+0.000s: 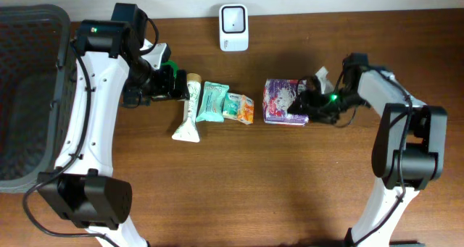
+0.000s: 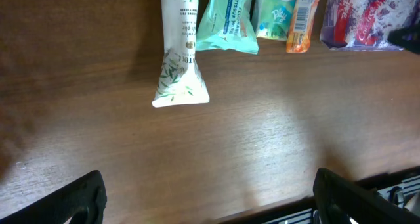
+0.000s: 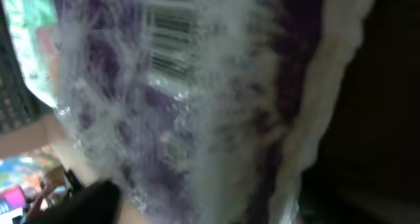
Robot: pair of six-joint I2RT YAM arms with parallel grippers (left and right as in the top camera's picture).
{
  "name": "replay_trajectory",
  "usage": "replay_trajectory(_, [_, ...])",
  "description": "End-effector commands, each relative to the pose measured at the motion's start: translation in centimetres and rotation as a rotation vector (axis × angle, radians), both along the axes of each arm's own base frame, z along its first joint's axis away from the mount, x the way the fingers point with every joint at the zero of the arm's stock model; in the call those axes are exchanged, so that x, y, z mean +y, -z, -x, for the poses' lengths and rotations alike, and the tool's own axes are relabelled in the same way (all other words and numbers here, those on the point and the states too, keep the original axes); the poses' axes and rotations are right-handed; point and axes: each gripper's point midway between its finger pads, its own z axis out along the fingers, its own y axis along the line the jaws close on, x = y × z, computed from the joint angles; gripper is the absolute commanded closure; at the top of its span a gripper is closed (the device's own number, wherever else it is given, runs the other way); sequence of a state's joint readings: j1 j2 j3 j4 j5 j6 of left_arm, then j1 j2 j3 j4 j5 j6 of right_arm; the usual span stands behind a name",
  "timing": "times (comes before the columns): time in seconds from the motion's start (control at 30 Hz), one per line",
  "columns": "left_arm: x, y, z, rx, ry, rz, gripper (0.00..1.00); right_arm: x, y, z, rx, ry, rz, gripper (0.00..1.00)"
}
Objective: Scan the item barcode
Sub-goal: 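Lower the right gripper back onto the pink-purple pack, then grasp the pink-purple pack and raise it to the white scanner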
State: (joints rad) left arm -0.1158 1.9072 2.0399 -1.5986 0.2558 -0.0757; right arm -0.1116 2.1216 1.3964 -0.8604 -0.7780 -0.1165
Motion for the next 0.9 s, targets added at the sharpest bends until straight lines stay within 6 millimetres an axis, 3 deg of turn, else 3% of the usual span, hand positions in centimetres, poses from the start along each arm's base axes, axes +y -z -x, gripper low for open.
replay_trajectory(0.0, [-0.1, -0.6, 0.2, -0.015, 0.002, 0.012, 0.01, 0.5, 0.4, 0.7, 0.0, 0.004, -0.057, 0.48])
replay_trajectory(0.03, [-0.1, -0.6, 0.2, -0.015, 0.002, 0.012, 0.01, 0.5, 0.2, 0.4, 0.0, 0.011, -0.057, 0.64])
replay_trajectory(0.13, [-0.1, -0.6, 0.2, -0.015, 0.002, 0.012, 0.01, -0.7, -1.8, -1.3, 0.001, 0.056, 0.023, 0.75])
replay_trajectory(0.17, [-0.1, -0.6, 0.2, -0.015, 0.002, 0.012, 0.01, -1.9, -2.7, -2.0, 0.0, 0.079, 0.113, 0.76])
replay_trajectory(0.27, [-0.1, -0.6, 0.2, -0.015, 0.002, 0.012, 0.01, -7.0, -8.5, -4.0, -0.035, 0.16, 0.534, 0.76])
replay_trajectory(0.33, [-0.1, -0.6, 0.2, -0.015, 0.002, 0.012, 0.01, -10.2, -12.0, -3.9, -0.031, 0.239, 0.856, 0.76])
replay_trajectory(0.4, [-0.1, -0.6, 0.2, -0.015, 0.002, 0.012, 0.01, -11.5, -13.6, -3.1, -0.031, 0.292, 1.128, 0.78])
replay_trajectory(0.47, [-0.1, -0.6, 0.2, -0.015, 0.002, 0.012, 0.01, -11.4, -12.8, -2.3, -0.023, 0.299, 1.308, 0.78])
replay_trajectory(0.53, [-0.1, -0.6, 0.2, -0.015, 0.002, 0.012, 0.01, -10.0, -10.4, -1.7, -0.015, 0.229, 1.381, 0.77])
replay_trajectory(0.57, [-0.1, -0.6, 0.2, -0.015, 0.002, 0.012, 0.01, -8.6, -8.5, -1.4, -0.013, 0.181, 1.385, 0.76])
replay_trajectory(0.63, [-0.1, -0.6, 0.2, -0.015, 0.002, 0.012, 0.01, -6.3, -6.6, -0.9, -0.022, 0.144, 1.375, 0.74])
replay_trajectory(0.67, [-0.1, -0.6, 0.2, -0.015, 0.002, 0.012, 0.01, -4.2, -5.5, -0.8, -0.046, 0.106, 1.348, 0.69])
replay_trajectory(0.77, [-0.1, -0.6, 0.2, -0.015, 0.002, 0.012, 0.01, 2.2, -4.4, -1.0, -0.124, 0.041, 1.21, 0.4])
replay_trajectory(0.8, [-0.1, -0.6, 0.2, -0.015, 0.002, 0.012, 0.01, 4.6, -4.5, -1.2, -0.155, 0.024, 1.146, 0.23])
replay_trajectory(0.83, [-0.1, -0.6, 0.2, -0.015, 0.002, 0.012, 0.01, 6.9, -5.3, -1.8, -0.198, 0.017, 1.089, 0.07])
replay_trajectory(0.87, [-0.1, -0.6, 0.2, -0.015, 0.002, 0.012, 0.01, 8.4, -6.7, -2.5, -0.245, 0.025, 1.06, 0.05])
